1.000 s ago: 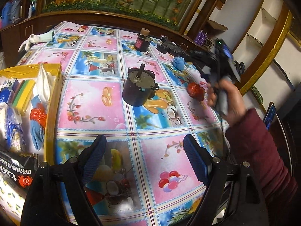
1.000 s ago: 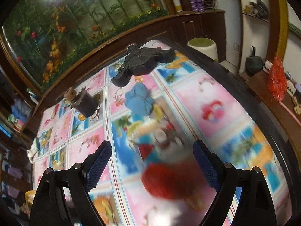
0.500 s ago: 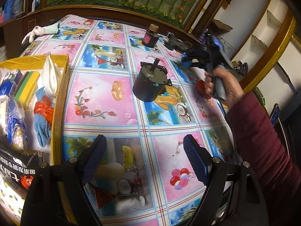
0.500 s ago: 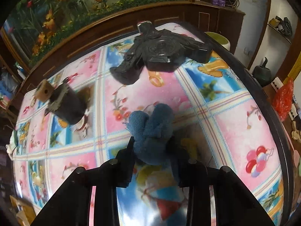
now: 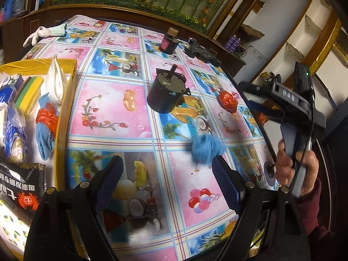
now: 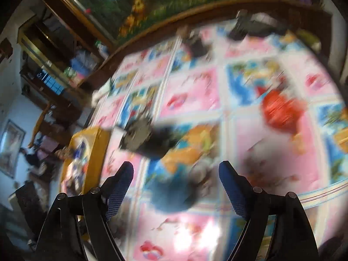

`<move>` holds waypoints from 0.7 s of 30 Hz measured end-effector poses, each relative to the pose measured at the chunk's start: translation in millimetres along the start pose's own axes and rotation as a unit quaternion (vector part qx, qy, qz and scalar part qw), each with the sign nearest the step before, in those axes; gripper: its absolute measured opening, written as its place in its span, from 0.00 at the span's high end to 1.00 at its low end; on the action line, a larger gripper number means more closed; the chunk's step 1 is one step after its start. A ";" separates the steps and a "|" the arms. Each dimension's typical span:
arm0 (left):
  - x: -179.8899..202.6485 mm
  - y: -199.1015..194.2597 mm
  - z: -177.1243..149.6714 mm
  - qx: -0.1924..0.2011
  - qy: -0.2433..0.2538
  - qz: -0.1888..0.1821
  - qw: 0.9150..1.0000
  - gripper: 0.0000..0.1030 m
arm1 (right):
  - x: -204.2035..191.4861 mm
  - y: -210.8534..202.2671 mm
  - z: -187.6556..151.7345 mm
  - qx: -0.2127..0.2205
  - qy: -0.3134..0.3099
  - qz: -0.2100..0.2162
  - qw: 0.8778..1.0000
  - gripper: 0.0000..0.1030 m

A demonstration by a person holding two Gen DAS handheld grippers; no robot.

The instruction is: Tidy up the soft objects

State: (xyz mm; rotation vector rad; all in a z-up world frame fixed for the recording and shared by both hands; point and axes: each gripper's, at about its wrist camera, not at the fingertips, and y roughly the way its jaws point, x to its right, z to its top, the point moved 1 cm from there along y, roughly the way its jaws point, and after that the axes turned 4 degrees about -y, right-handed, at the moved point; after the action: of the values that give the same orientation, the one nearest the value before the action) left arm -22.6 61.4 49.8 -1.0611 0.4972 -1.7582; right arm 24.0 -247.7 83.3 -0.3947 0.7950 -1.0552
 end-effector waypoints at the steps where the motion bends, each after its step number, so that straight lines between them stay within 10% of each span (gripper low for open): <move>1: 2.6 2.1 -1.1 -0.004 0.004 0.003 1.000 0.19 | 8.9 -8.1 2.2 0.021 0.011 -0.026 0.999 0.15; 10: 49.6 34.1 -10.2 -0.041 0.074 -0.013 0.996 0.19 | 60.3 34.5 10.6 0.010 0.059 -0.152 0.987 0.15; 17: 96.0 83.5 -17.5 -0.084 0.148 -0.008 0.985 0.19 | 68.9 93.6 27.9 -0.011 0.088 -0.156 0.984 0.17; 21: 98.5 101.0 -24.0 -0.094 0.144 0.006 0.985 0.23 | 65.1 105.5 29.1 -0.015 0.071 -0.162 0.984 0.50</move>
State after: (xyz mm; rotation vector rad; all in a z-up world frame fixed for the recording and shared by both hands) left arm -1.9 -73.3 6.1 -0.9312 0.8616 -1.8921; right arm 127.5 -259.0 10.0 -0.4886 0.8929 -1.3878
